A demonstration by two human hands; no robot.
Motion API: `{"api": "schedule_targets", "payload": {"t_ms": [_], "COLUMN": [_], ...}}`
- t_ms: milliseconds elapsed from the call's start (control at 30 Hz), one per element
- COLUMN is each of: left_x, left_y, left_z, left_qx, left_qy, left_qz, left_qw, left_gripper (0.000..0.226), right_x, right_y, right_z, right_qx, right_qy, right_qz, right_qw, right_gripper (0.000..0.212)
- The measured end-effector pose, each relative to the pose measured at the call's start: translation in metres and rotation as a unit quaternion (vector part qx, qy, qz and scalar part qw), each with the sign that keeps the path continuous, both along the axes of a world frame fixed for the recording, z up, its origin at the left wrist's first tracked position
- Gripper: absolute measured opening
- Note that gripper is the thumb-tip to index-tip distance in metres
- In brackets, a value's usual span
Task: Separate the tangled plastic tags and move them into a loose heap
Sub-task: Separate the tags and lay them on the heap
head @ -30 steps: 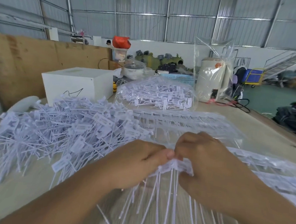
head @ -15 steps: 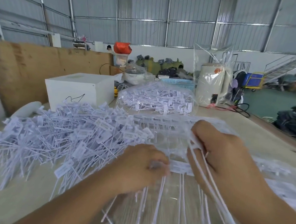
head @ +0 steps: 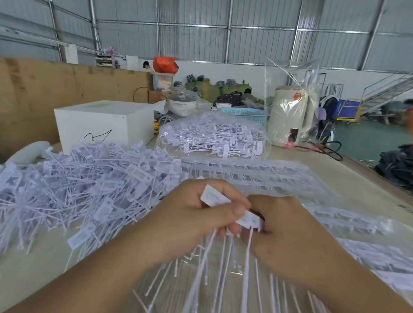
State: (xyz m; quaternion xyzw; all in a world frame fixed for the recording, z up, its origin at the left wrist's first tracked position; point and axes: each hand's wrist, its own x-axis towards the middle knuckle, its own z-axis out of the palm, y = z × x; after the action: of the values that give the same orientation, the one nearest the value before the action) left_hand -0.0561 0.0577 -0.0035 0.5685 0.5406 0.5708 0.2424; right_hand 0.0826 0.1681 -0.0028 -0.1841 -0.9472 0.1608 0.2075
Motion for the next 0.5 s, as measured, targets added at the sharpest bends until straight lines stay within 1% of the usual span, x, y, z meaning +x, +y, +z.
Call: {"api": "schedule_targets", "payload": {"t_ms": [33,67,167,233,267,300,367,433,500], "left_x": [0.0,-0.002,-0.01,-0.014,-0.016,-0.017,-0.021,-0.027,-0.037], "left_y": [0.001,0.0,0.001,0.0,0.0,-0.001,-0.002,-0.006,-0.01], "left_z": [0.001,0.002,0.006,0.009,0.011,0.013,0.018,0.021,0.024], "left_qx": [0.018,0.036,0.083,0.105,0.119,0.134,0.156,0.171,0.185], "left_qy": [-0.02,-0.049,-0.154,-0.233,-0.278,-0.315,-0.363,-0.384,-0.385], "left_qz": [0.022,0.043,0.094,0.101,0.091,0.08,0.065,0.073,0.102], "left_qw": [0.999,0.997,0.98,0.961,0.949,0.936,0.916,0.905,0.898], "left_gripper": [0.007,0.009,0.01,0.006,0.005,0.006,0.009,0.014,0.016], "right_x": [0.0,0.0,0.003,0.008,0.01,0.013,0.015,0.016,0.016], "right_y": [0.0,0.0,0.001,0.003,0.003,0.003,0.005,0.007,0.01], "right_z": [0.0,0.001,0.007,0.01,0.011,0.011,0.01,0.011,0.011], "right_qx": [-0.015,-0.036,-0.138,-0.187,-0.201,-0.203,-0.177,-0.15,-0.125], "right_qy": [-0.003,-0.007,0.024,0.029,0.006,-0.025,-0.074,-0.098,-0.101], "right_qz": [0.005,0.012,0.03,0.029,0.025,0.02,-0.001,-0.022,-0.031], "right_qw": [1.0,0.999,0.99,0.982,0.979,0.979,0.981,0.984,0.987], "right_gripper": [0.006,0.013,0.042,0.054,0.056,0.062,0.073,0.085,0.087]}}
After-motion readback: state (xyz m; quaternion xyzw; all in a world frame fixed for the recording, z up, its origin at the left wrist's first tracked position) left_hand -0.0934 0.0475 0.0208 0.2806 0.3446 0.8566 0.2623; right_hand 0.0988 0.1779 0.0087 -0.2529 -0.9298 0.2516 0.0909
